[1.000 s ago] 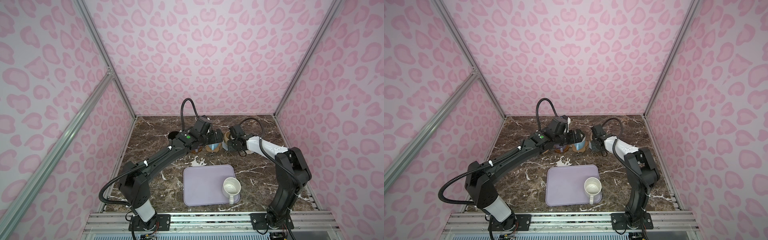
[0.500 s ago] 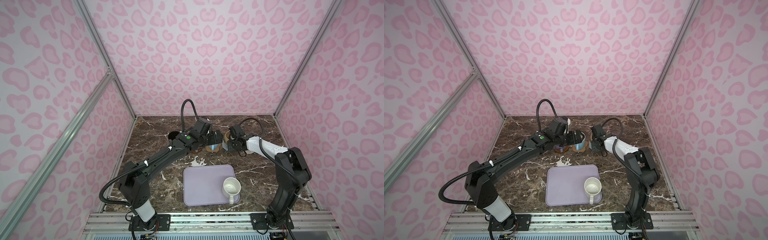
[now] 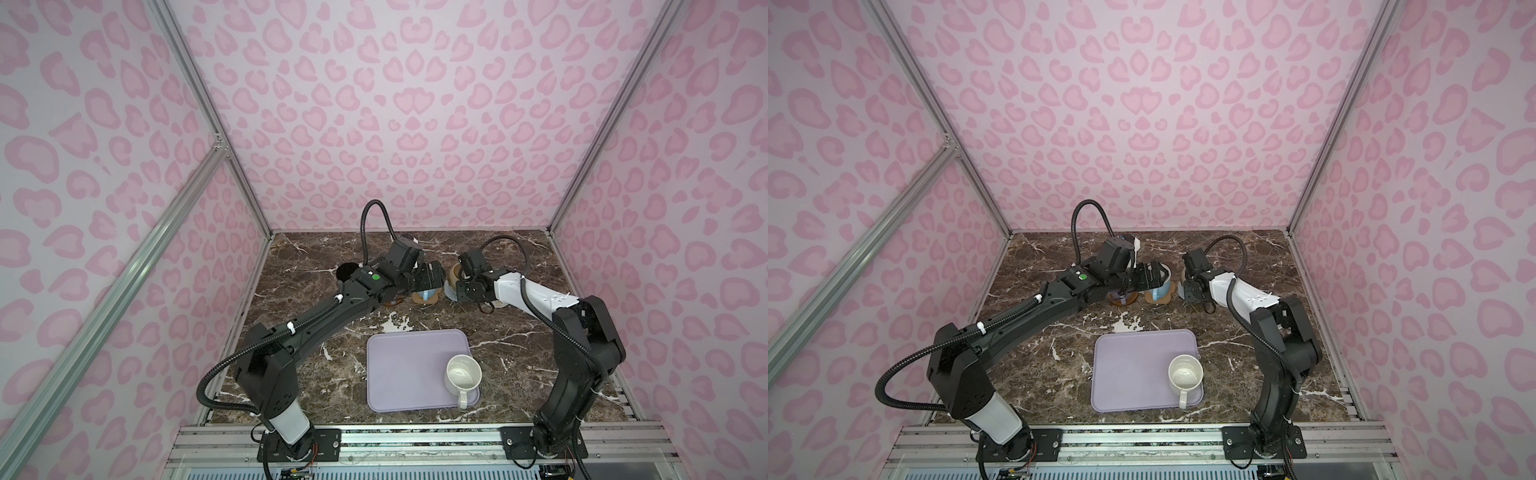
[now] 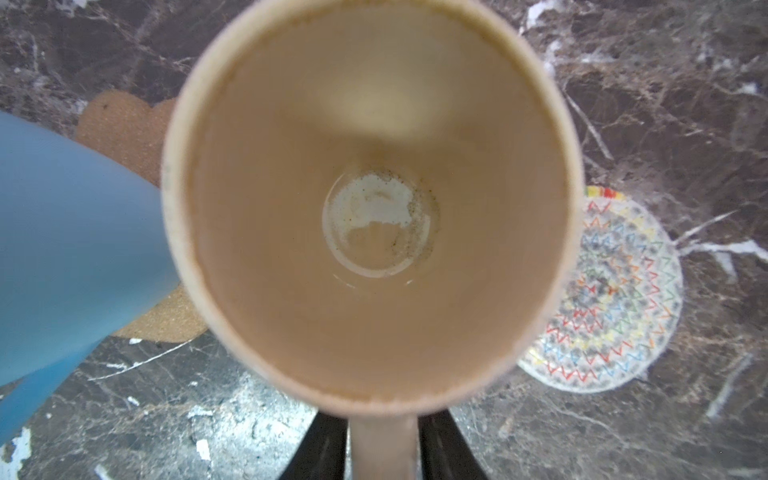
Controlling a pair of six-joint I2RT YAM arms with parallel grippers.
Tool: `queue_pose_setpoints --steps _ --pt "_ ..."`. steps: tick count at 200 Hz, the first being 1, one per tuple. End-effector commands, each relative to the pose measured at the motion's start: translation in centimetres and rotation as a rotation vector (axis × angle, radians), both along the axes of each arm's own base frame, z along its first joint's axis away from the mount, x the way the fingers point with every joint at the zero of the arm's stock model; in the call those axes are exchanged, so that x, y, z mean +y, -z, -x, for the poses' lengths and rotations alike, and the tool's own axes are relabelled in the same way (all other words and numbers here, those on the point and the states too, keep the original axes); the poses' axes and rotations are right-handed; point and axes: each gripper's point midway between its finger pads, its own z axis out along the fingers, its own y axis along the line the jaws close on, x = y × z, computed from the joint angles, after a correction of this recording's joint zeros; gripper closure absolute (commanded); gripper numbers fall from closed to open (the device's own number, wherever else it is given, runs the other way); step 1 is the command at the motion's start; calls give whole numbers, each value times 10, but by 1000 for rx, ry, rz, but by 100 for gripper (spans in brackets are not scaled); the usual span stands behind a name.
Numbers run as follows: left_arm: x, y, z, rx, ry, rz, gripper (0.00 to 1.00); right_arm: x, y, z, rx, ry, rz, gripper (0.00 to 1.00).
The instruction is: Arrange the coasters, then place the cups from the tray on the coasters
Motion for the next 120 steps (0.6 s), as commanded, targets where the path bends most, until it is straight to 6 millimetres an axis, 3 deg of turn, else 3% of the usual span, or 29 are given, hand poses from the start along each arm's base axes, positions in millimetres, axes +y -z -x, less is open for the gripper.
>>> queue_pose_setpoints --steps 1,51,74,120 --pt "0 -12 -2 -34 -11 33 2 -3 -6 0 -15 15 7 63" --pt "7 -26 4 -63 -12 43 3 -5 -36 10 -73 13 -19 41" --pt "10 -28 9 -65 -2 48 3 -9 -50 19 -97 23 -18 4" --pt "21 -26 26 -60 41 14 3 -15 -74 53 -139 2 -69 3"
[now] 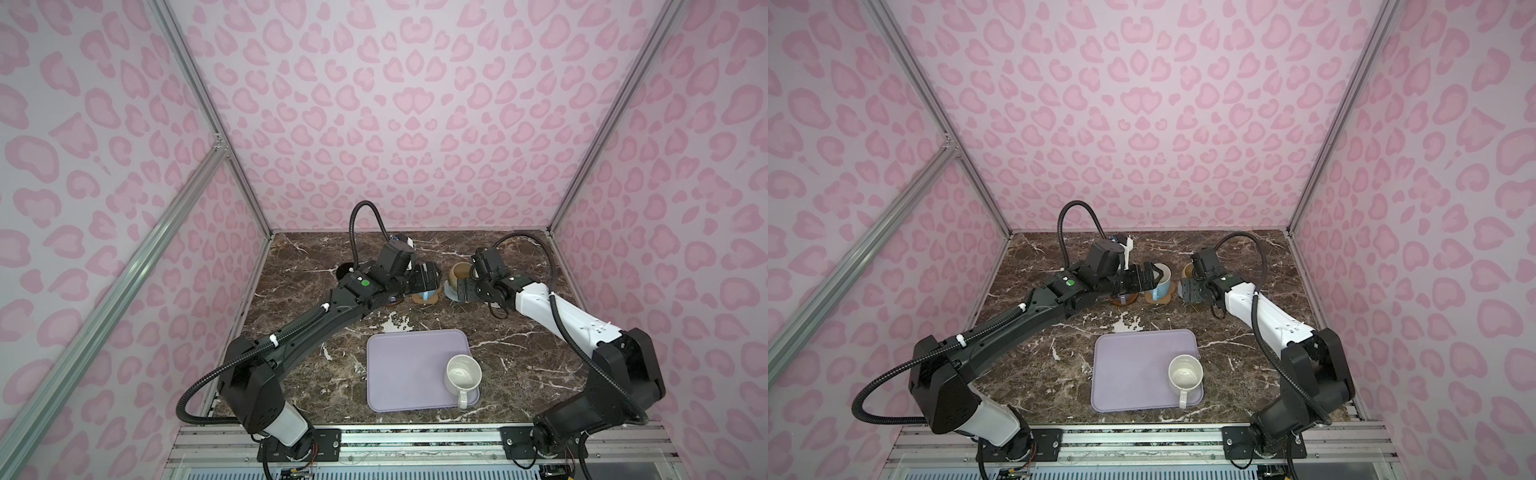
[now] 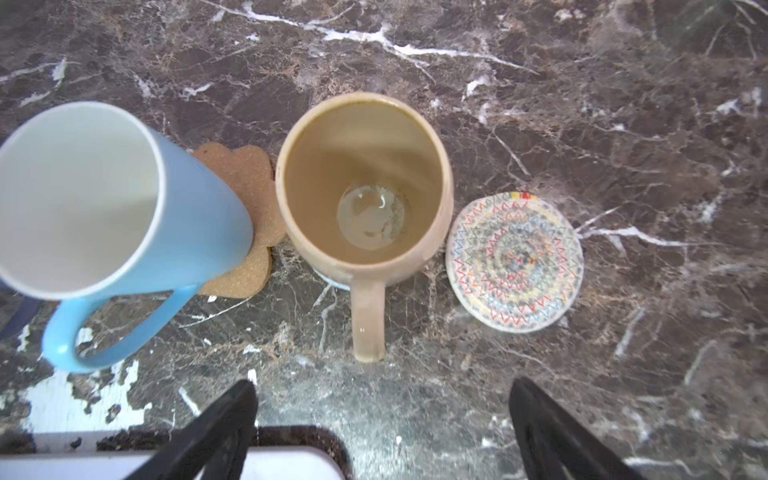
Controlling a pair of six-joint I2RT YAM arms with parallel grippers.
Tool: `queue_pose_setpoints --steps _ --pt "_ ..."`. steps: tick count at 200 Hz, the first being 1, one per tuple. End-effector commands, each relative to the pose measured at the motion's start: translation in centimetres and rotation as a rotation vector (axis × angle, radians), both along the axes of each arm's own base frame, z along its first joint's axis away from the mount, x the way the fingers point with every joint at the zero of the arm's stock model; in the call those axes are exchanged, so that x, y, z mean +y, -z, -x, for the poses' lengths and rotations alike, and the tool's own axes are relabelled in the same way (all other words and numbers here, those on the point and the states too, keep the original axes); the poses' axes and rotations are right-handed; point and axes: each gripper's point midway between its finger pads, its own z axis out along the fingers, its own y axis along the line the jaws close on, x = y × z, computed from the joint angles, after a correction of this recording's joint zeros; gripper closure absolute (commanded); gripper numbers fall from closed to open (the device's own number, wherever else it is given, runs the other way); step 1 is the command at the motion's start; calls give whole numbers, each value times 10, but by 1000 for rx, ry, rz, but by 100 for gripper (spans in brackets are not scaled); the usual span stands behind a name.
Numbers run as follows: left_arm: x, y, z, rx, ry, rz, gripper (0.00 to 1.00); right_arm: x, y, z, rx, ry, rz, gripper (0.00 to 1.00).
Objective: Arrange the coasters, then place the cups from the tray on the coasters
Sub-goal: 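Open the right gripper, raise it and swing it toward the tray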
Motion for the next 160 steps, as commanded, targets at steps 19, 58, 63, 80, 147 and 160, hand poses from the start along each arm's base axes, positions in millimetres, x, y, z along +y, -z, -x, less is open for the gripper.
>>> queue_pose_setpoints --steps 19,58,63,80,147,160 --pt "12 -1 22 -3 54 -10 3 -4 -18 35 -48 -19 -81 3" --pt "31 4 41 -15 48 -46 2 -20 -20 70 -35 -16 -140 2" --pt "34 4 42 -18 41 -56 2 -20 -20 76 -16 -20 -144 2" --pt "41 9 51 -5 49 -67 2 -16 -19 97 39 -63 -177 2" --pt "50 26 80 48 85 -34 2 6 -5 179 127 -169 -155 2" --pt "48 29 85 56 100 -26 2 10 0 191 135 -190 -155 2"
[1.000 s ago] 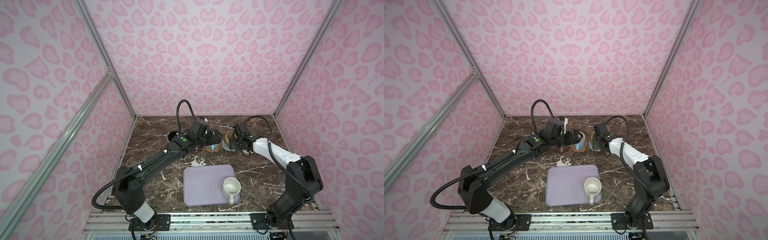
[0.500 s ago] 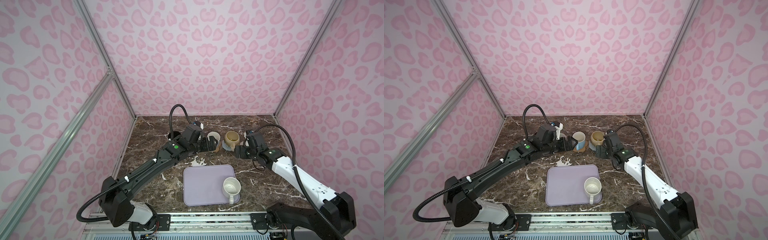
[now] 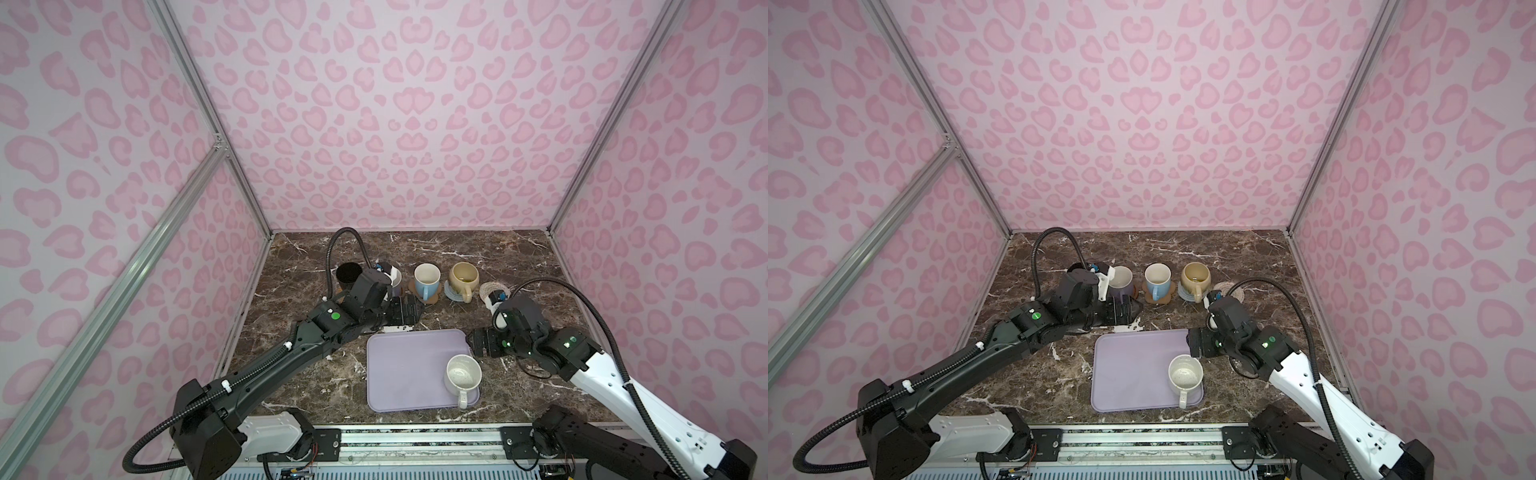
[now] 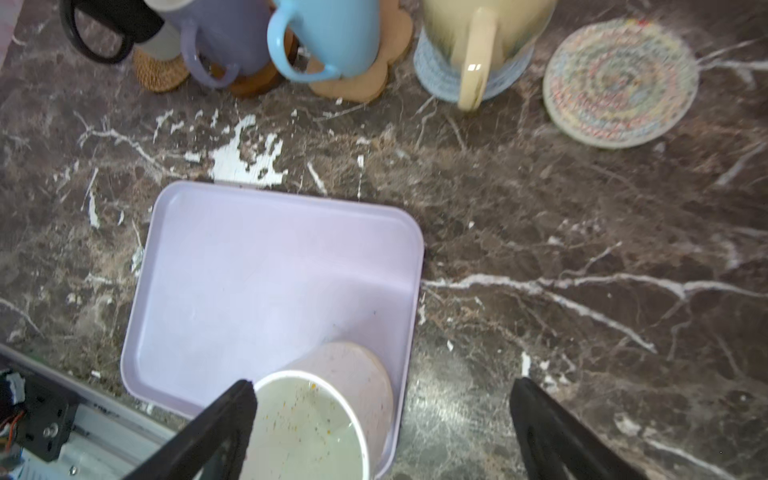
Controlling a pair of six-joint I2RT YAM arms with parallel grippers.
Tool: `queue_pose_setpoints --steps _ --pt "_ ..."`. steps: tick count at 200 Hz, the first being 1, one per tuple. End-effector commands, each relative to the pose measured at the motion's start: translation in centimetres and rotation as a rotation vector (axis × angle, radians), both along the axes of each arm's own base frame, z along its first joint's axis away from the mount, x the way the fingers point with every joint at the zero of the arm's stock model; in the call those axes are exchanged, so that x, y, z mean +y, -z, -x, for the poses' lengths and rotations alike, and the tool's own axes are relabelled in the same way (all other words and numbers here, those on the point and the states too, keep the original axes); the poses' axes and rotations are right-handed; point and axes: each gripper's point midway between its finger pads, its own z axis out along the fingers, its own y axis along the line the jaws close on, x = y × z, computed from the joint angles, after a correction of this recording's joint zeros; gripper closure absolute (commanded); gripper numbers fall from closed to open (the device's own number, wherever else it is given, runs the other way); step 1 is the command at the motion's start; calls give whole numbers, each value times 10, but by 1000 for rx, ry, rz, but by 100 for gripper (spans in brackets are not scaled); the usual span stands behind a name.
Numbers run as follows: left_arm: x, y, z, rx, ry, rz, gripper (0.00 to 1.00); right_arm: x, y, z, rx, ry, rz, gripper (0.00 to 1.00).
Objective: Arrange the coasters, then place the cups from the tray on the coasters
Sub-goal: 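Open the right gripper, raise it and swing it toward the tray, then lower the right gripper over the white speckled mug and close on its rim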
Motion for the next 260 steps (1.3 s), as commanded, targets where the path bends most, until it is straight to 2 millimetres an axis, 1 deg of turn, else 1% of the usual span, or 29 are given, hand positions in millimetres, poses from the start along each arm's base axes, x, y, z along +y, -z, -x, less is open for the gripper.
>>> queue_pose_setpoints --steps 1,13,35,60,88,106,125,140,157,172,200,229,260 --pt "-3 0 7 11 13 26 2 -6 15 24 54 23 39 2" --pt "-5 3 11 21 27 28 2 -2 20 33 52 0 43 2" --pt "-3 8 15 32 29 24 2 9 26 51 89 -53 -14 2" --pt "-2 14 17 42 16 29 2 14 32 66 76 -92 2 2" --pt "-10 18 24 65 37 51 2 18 43 79 88 -107 28 3" --pt "-13 22 28 68 43 45 2 20 48 85 87 -108 55 2" --pt "-15 27 33 72 45 33 2 13 55 87 91 -69 101 3" --pt "-16 31 37 76 47 24 2 20 58 91 92 -80 89 3" --pt "-14 31 38 72 38 24 2 29 59 94 80 -95 72 4" --pt "-14 32 38 69 35 29 2 33 62 95 82 -102 80 4" --pt "-14 39 40 83 27 23 2 41 70 94 76 -100 112 12" --pt "-15 47 41 96 23 15 2 34 76 86 49 -48 162 31" --pt "-18 50 43 102 30 16 2 24 78 77 51 -9 182 43"
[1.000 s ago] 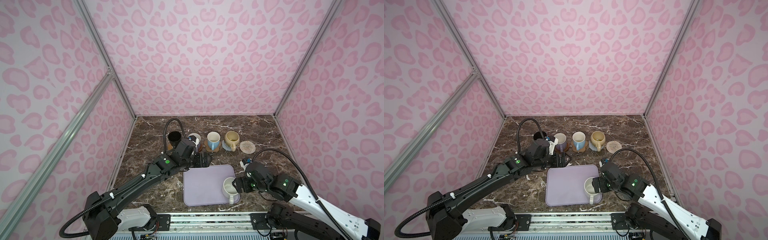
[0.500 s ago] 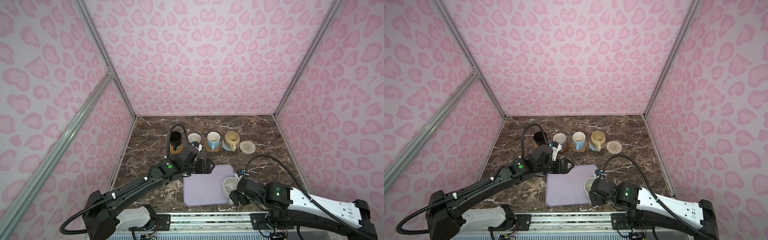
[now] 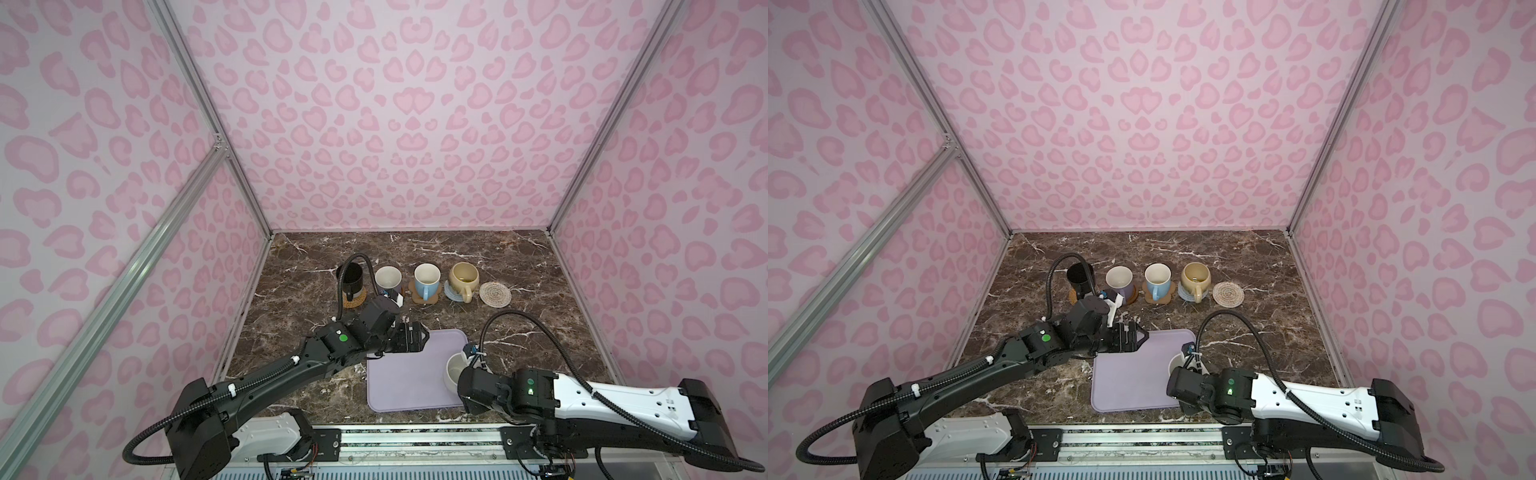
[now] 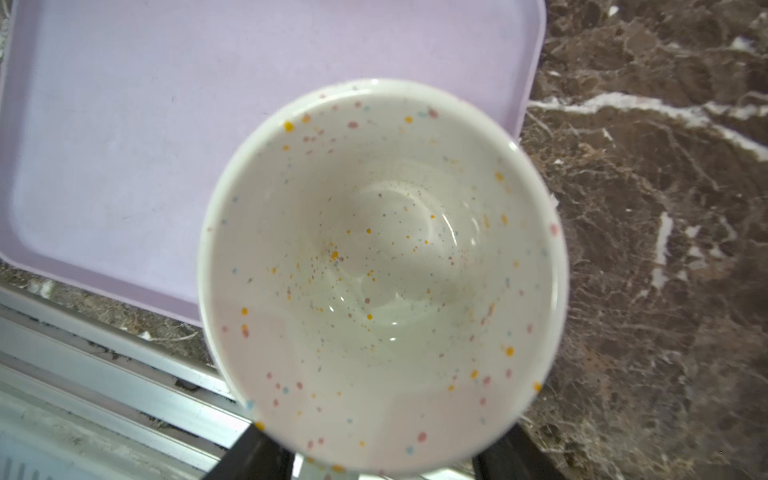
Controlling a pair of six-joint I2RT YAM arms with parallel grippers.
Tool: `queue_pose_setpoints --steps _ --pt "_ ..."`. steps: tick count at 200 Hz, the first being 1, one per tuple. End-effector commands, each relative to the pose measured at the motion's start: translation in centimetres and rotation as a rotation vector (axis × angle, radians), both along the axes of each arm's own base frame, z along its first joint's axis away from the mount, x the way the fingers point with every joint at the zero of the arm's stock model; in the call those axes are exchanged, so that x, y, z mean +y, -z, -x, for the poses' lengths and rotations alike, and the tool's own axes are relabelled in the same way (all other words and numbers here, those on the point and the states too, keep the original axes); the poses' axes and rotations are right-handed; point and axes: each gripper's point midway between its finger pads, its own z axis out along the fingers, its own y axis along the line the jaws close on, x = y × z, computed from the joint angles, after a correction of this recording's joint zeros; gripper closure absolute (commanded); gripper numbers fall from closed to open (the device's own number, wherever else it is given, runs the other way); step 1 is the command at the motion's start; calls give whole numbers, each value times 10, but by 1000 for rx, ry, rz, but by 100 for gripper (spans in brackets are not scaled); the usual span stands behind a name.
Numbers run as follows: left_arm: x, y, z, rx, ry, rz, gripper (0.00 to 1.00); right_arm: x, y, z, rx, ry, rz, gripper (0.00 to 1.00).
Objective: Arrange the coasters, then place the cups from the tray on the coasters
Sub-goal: 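Lower the right gripper over the white speckled mug and close on its rim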
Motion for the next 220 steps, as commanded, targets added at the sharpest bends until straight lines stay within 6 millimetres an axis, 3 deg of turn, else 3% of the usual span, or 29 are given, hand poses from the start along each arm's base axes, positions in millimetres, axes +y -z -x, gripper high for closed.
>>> queue_pose_setpoints --steps 1,50,87,147,188,220 --pt "-5 -4 -5 -19 -13 28 2 -11 0 -13 -44 57 27 43" --pt "-11 -10 -8 -30 -34 83 2 -6 2 -16 -19 47 29 54" --pt "-13 -4 -8 -26 -51 94 1 -3 15 -11 19 39 33 67" --pt "-16 -1 -9 -16 -82 134 1 4 14 -16 9 31 62 74" --pt "6 -3 -15 -69 -156 83 2 4 14 -19 -3 26 85 78" --pt "5 -3 -13 -61 -146 89 2 3 15 -21 -11 20 110 84"
